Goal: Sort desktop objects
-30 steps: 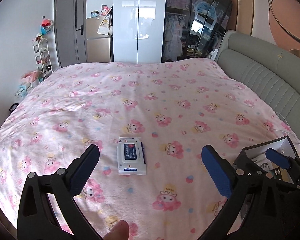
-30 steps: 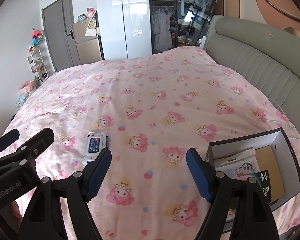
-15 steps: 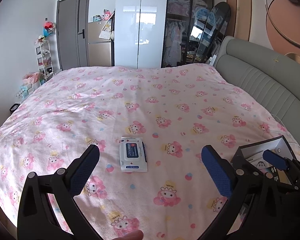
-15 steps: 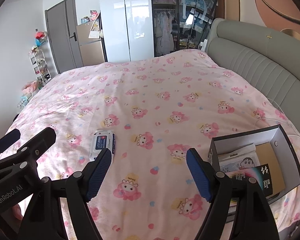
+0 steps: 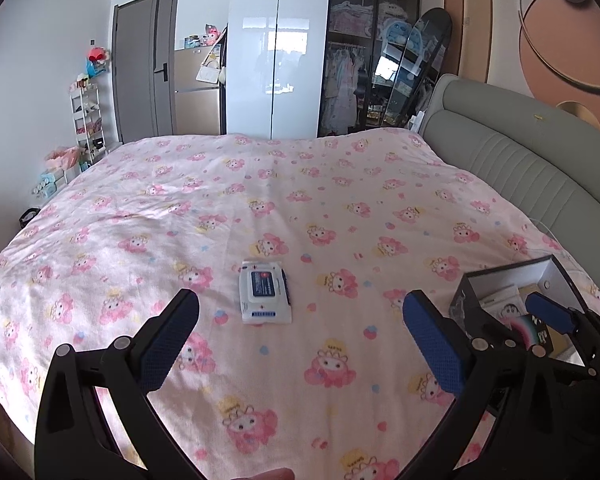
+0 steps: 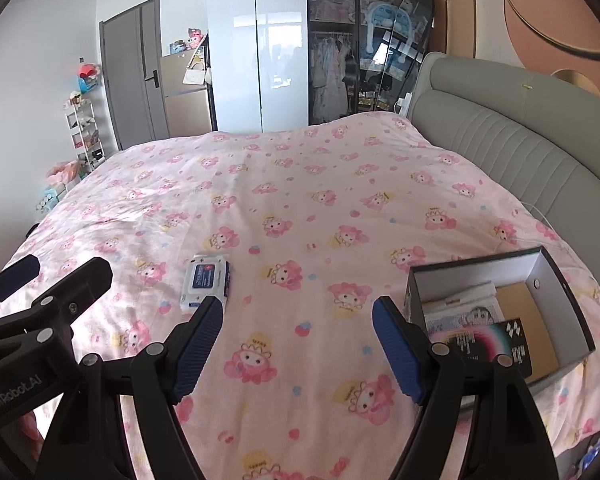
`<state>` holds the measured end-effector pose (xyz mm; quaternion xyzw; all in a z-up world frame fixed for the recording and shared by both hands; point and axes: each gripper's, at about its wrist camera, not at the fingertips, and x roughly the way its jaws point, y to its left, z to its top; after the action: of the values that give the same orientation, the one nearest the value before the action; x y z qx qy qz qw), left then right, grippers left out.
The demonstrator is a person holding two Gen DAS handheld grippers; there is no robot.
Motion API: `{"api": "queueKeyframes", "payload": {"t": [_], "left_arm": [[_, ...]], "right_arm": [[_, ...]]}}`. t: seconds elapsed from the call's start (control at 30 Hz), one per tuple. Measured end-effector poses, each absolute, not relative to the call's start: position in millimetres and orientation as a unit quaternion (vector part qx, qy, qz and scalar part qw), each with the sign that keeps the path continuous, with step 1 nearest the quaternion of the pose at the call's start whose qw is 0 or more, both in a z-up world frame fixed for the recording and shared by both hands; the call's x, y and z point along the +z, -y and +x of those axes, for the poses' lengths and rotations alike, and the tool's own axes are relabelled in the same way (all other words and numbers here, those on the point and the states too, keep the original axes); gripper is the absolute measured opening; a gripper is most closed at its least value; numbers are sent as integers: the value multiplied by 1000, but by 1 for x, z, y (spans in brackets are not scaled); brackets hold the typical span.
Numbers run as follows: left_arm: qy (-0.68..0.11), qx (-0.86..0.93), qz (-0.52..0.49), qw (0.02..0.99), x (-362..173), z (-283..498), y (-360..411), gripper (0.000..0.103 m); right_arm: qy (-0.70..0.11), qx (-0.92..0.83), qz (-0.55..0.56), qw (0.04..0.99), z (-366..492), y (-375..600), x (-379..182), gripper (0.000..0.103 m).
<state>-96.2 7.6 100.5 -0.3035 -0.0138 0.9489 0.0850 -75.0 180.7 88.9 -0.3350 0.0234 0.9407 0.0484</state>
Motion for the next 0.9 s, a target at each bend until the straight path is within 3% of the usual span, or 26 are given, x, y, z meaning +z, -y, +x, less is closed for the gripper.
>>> {"api": "queueKeyframes", "payload": {"t": [0.33, 0.9], "left_arm": [[19, 951, -300, 73, 84, -33, -2, 103], [21, 948, -312, 59, 69, -12, 3, 103]], "right_arm": [[-24, 941, -333, 54, -21, -186, 71, 75], [-24, 943, -329, 43, 2, -182, 63, 76]]}}
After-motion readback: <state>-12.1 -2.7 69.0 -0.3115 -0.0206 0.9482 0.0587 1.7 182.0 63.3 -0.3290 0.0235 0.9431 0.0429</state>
